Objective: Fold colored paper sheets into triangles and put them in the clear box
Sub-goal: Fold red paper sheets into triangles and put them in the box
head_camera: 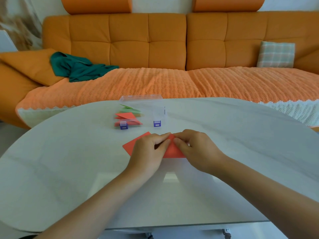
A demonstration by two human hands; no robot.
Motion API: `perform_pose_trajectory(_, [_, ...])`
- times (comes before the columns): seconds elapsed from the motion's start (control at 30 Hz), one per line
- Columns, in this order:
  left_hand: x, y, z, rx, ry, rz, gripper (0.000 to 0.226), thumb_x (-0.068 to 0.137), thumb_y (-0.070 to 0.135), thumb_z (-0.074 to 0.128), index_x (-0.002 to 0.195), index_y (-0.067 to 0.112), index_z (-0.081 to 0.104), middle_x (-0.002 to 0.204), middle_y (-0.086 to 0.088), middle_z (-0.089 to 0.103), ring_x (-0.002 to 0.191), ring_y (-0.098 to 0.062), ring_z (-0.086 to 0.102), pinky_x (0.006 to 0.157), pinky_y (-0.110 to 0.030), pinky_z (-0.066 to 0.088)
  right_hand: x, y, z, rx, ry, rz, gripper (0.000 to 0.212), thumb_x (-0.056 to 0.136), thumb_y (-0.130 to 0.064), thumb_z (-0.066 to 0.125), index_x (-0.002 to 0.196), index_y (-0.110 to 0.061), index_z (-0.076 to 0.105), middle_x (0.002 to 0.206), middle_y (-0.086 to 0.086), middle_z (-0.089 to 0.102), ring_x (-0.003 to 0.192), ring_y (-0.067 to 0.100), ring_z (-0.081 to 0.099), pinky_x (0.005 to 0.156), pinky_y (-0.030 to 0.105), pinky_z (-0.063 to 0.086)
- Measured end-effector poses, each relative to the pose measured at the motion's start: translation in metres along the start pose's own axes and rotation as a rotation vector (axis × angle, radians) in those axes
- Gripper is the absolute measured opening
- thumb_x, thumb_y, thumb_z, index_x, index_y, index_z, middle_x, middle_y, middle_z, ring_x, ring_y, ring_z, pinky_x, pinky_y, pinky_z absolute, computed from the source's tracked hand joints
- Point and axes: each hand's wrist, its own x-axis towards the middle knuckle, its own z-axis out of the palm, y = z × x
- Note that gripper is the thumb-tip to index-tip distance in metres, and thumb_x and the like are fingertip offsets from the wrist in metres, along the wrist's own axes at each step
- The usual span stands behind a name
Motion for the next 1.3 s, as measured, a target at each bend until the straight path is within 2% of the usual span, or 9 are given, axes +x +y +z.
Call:
perform_pose_trajectory(0.13, [0.001, 0.001, 0.005, 0.001, -0.019, 0.017, 0.027, 0.098, 0.02, 0.063, 0.123, 0.023, 0.072, 0.087, 0.022, 0.064, 0.084, 0.016, 0.056, 0.073, -0.002, 0.036, -0.001, 0.001, -0.002, -0.059, -0.016, 0.0, 0.031, 0.104, -0.031, 0.042, 0.112, -0.034, 0.071, 0.091, -0.01, 0.061, 0.087, 0.01, 0.056, 0.083, 0.032, 0.048])
perform_pose_trajectory(0.3, [0.001, 0.004, 0.011, -0.019, -0.021, 0.021, 0.026, 0.097, 0.021, 0.063, 0.122, 0.026, 0.072, 0.089, 0.012, 0.069, 0.084, 0.007, 0.06, 0.072, -0.005, 0.039, -0.002, 0.006, -0.008, -0.034, 0.024, 0.049, 0.028, 0.102, -0.033, 0.046, 0.113, -0.038, 0.071, 0.095, -0.014, 0.064, 0.089, 0.007, 0.058, 0.08, 0.026, 0.048])
perform_pose_trajectory(0.43, [-0.002, 0.004, 0.014, -0.003, -0.029, 0.0, 0.026, 0.097, 0.023, 0.064, 0.122, 0.023, 0.071, 0.091, 0.014, 0.069, 0.088, 0.006, 0.061, 0.074, -0.005, 0.04, -0.001, 0.009, -0.009, 0.083, 0.058, 0.168, 0.018, 0.096, -0.038, 0.059, 0.088, -0.031, 0.074, 0.082, -0.014, 0.068, 0.079, 0.006, 0.064, 0.067, 0.022, 0.05])
perform_pose_trajectory(0.53, [0.0, 0.004, 0.011, 0.087, -0.083, -0.019, 0.028, 0.097, 0.027, 0.063, 0.124, 0.024, 0.07, 0.096, 0.01, 0.07, 0.09, 0.0, 0.062, 0.077, -0.009, 0.042, 0.0, 0.008, -0.011, 0.099, 0.003, 0.204, 0.02, 0.095, -0.034, 0.06, 0.085, -0.028, 0.076, 0.08, -0.01, 0.071, 0.077, 0.01, 0.066, 0.06, 0.02, 0.05])
perform_pose_trajectory(0.63, [0.003, 0.003, 0.001, 0.303, -0.19, -0.037, 0.037, 0.097, 0.035, 0.061, 0.132, 0.023, 0.065, 0.102, 0.011, 0.065, 0.097, -0.006, 0.059, 0.085, -0.017, 0.041, 0.002, 0.012, -0.013, 0.113, -0.037, 0.262, 0.02, 0.094, -0.028, 0.063, 0.082, -0.025, 0.078, 0.077, -0.01, 0.072, 0.073, 0.01, 0.064, 0.065, 0.024, 0.05])
perform_pose_trajectory(0.83, [-0.003, 0.005, -0.013, 0.329, -0.244, 0.264, 0.021, 0.096, 0.026, 0.06, 0.114, 0.023, 0.07, 0.107, 0.014, 0.057, 0.103, 0.001, 0.052, 0.09, -0.006, 0.034, 0.004, 0.015, -0.011, 0.005, -0.114, 0.278, 0.023, 0.093, -0.032, 0.063, 0.08, -0.023, 0.078, 0.071, -0.009, 0.069, 0.067, 0.011, 0.06, 0.062, 0.024, 0.048])
perform_pose_trajectory(1.03, [-0.008, -0.001, -0.007, 0.402, -0.483, 0.295, 0.04, 0.096, 0.046, 0.044, 0.123, 0.03, 0.069, 0.113, 0.013, 0.059, 0.109, -0.005, 0.05, 0.099, -0.025, 0.041, 0.005, 0.012, -0.007, -0.147, -0.104, 0.241, 0.024, 0.092, -0.04, 0.061, 0.08, -0.028, 0.077, 0.072, -0.011, 0.07, 0.076, 0.013, 0.065, 0.07, 0.029, 0.053])
perform_pose_trajectory(1.2, [-0.007, 0.001, -0.008, 0.434, -0.505, 0.307, 0.036, 0.098, 0.04, 0.046, 0.127, 0.031, 0.067, 0.12, 0.013, 0.059, 0.113, -0.006, 0.048, 0.101, -0.024, 0.038, 0.001, 0.01, -0.002, -0.457, -0.005, 0.084, 0.028, 0.094, -0.045, 0.05, 0.087, -0.031, 0.073, 0.085, -0.012, 0.072, 0.083, 0.01, 0.062, 0.089, 0.031, 0.043])
perform_pose_trajectory(1.3, [-0.007, 0.002, -0.008, 0.444, -0.492, 0.324, 0.031, 0.1, 0.033, 0.051, 0.125, 0.028, 0.068, 0.121, 0.012, 0.059, 0.113, -0.007, 0.048, 0.101, -0.023, 0.037, -0.001, 0.012, -0.003, -0.547, 0.067, -0.04, 0.024, 0.094, -0.049, 0.05, 0.097, -0.036, 0.069, 0.092, -0.014, 0.067, 0.086, 0.007, 0.061, 0.087, 0.031, 0.038])
